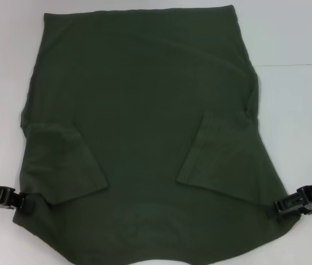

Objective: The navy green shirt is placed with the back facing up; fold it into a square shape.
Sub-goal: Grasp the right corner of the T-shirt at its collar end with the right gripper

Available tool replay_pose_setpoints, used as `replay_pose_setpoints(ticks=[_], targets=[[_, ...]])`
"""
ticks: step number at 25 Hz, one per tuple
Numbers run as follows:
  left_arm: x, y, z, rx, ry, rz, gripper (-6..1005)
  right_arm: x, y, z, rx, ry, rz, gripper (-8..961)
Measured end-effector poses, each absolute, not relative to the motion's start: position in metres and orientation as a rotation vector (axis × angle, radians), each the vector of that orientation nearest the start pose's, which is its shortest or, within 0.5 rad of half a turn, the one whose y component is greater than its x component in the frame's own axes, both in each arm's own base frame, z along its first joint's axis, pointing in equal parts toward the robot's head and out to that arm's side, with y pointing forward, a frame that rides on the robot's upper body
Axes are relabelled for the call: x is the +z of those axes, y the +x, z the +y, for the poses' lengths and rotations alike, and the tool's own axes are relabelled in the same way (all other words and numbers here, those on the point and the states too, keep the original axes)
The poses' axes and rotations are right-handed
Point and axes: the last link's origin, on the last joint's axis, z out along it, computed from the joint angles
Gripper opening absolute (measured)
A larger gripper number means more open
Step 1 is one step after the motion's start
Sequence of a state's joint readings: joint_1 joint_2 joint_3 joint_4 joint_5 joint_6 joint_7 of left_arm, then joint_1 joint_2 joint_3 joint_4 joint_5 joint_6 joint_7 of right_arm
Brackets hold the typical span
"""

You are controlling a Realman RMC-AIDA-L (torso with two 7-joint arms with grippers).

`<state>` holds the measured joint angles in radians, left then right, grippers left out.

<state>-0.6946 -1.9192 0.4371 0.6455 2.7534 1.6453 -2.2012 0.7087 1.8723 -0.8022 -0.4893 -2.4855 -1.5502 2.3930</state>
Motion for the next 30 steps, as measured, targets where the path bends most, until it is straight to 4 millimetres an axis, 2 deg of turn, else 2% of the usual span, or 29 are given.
replay_pose_setpoints(ticks=[30], targets=[[0.063, -0.315, 0.343, 0.045, -2.422, -1.717, 18, 0.025, 0.296, 0.352, -0.144, -2.424, 1.842, 783]])
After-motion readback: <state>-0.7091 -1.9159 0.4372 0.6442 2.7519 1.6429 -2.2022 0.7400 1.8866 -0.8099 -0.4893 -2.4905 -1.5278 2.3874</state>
